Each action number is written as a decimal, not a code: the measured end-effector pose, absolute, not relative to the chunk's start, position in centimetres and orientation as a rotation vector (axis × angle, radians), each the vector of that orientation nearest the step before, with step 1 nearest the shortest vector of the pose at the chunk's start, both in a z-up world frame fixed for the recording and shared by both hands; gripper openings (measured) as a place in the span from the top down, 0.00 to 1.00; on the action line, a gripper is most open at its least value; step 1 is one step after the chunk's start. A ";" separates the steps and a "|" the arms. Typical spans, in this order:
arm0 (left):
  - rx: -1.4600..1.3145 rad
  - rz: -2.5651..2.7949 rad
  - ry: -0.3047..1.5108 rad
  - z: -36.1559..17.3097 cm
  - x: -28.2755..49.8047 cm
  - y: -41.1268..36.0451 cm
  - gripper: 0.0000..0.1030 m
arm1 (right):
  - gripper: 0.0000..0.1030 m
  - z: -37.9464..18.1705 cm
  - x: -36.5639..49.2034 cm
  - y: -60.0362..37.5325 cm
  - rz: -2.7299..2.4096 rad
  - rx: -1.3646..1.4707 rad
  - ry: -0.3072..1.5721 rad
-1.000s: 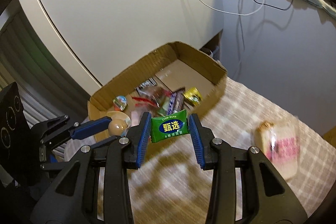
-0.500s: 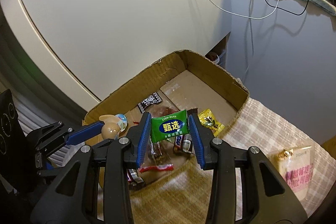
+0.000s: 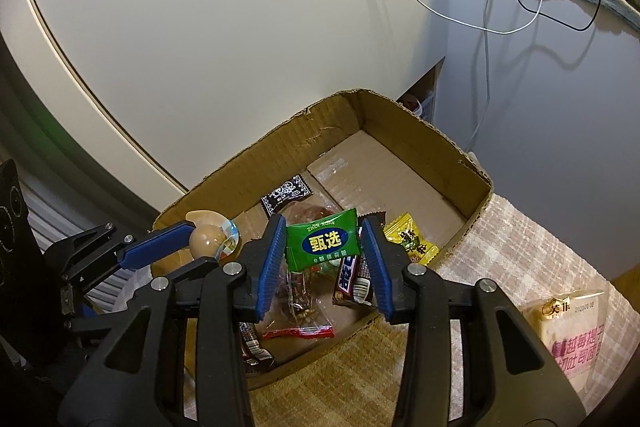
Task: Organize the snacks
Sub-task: 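Carry the egg snack and green candy into the box and open both tools, then move both open tools to the bagged bread loaf on the bed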
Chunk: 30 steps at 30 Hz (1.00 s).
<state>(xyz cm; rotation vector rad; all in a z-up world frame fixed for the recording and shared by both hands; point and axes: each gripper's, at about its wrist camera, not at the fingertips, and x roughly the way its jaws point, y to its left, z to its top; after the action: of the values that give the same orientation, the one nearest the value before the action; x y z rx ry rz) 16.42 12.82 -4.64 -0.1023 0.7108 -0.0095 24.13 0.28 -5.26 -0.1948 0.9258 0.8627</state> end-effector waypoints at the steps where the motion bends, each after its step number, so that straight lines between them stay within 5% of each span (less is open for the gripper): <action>1: -0.101 -0.007 0.714 -4.6 16.5 12.8 0.73 | 0.53 -5.3 24.1 0.3 0.862 -0.197 0.925; 4: -0.103 0.001 0.710 -4.5 16.5 12.9 0.72 | 0.46 -5.1 24.1 0.4 0.858 -0.199 0.919; 8: -0.106 0.005 0.700 -4.4 16.4 13.0 0.58 | 0.38 -4.8 24.1 0.3 0.847 -0.197 0.905; 12: -0.102 0.012 0.692 -4.4 16.3 13.2 0.34 | 0.35 -4.8 24.2 0.3 0.837 -0.202 0.911; 15: -0.097 0.016 0.693 -4.5 16.2 13.2 0.30 | 0.14 -4.7 24.2 0.2 0.826 -0.193 0.899; 30: -0.114 0.038 0.702 -4.5 15.6 13.3 0.22 | 0.13 -4.2 23.4 -0.6 0.835 -0.173 0.890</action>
<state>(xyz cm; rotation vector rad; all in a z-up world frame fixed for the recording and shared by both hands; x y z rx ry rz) 15.61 13.34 -4.48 -0.1143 0.7018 0.0377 23.42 -0.59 -4.21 -0.1731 0.8898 0.8347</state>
